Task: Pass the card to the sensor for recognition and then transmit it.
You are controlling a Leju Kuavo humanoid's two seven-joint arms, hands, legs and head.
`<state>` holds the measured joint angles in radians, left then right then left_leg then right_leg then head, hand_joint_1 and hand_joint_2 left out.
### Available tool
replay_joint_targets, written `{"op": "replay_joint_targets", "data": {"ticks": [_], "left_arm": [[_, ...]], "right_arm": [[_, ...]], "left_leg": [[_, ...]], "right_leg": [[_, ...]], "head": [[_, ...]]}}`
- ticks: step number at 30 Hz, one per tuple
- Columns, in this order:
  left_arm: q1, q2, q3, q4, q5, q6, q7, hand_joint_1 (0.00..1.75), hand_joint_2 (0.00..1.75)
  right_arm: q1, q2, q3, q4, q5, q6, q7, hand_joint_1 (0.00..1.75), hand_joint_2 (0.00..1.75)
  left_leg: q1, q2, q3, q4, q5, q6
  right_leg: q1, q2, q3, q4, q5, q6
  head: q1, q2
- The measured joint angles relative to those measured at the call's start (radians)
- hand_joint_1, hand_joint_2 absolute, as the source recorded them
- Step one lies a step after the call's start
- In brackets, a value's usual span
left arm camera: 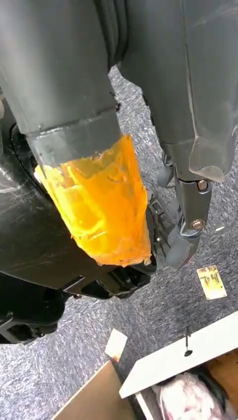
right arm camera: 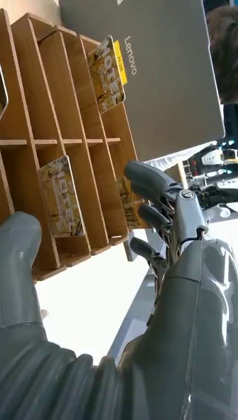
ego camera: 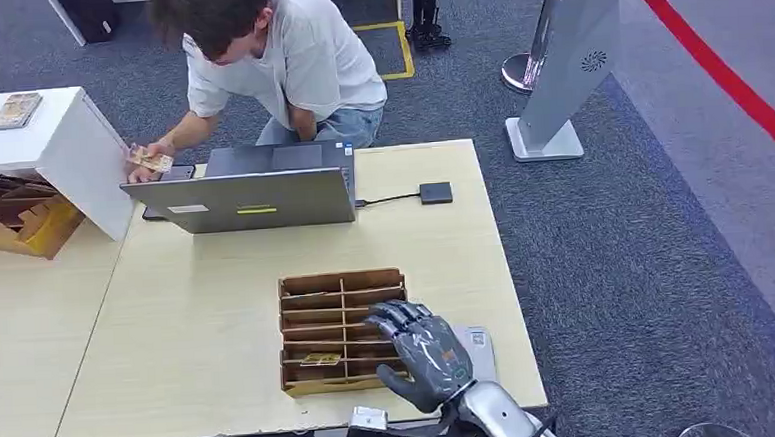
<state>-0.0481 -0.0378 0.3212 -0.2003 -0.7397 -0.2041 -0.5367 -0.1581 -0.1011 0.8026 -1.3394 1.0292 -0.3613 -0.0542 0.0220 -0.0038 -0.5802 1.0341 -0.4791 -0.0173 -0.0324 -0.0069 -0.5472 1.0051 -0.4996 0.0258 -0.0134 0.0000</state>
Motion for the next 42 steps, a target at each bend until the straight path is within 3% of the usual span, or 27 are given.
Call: {"op": "replay_joint_targets", "data": {"ticks": [38,40,41,42], "left_arm": [[-0.009,0.0,0.0,0.0,-0.005,-0.012,0.0,0.0,0.0],[-0.009,0.0,0.0,0.0,-0.005,-0.012,0.0,0.0,0.0],[-0.009,0.0,0.0,0.0,-0.005,-0.012,0.0,0.0,0.0],[-0.009,0.0,0.0,0.0,-0.005,-0.012,-0.001,0.0,0.0]], "right_arm": [[-0.04,0.035,0.016,0.095,-0.014,0.034,-0.001,0.54,1.75],[-0.041,0.037,0.016,0.098,-0.014,0.034,-0.001,0.63,1.75],[-0.041,0.038,0.016,0.1,-0.014,0.034,-0.001,0.87,1.75],[-0.041,0.039,0.016,0.1,-0.015,0.035,-0.002,1.26,1.75]], "left_leg": [[0.0,0.0,0.0,0.0,0.0,0.0],[0.0,0.0,0.0,0.0,0.0,0.0],[0.0,0.0,0.0,0.0,0.0,0.0],[0.0,0.0,0.0,0.0,0.0,0.0]], "right_leg": [[0.0,0.0,0.0,0.0,0.0,0.0],[0.0,0.0,0.0,0.0,0.0,0.0],[0.0,0.0,0.0,0.0,0.0,0.0],[0.0,0.0,0.0,0.0,0.0,0.0]], "head": [[0.0,0.0],[0.0,0.0],[0.0,0.0],[0.0,0.0]]}}
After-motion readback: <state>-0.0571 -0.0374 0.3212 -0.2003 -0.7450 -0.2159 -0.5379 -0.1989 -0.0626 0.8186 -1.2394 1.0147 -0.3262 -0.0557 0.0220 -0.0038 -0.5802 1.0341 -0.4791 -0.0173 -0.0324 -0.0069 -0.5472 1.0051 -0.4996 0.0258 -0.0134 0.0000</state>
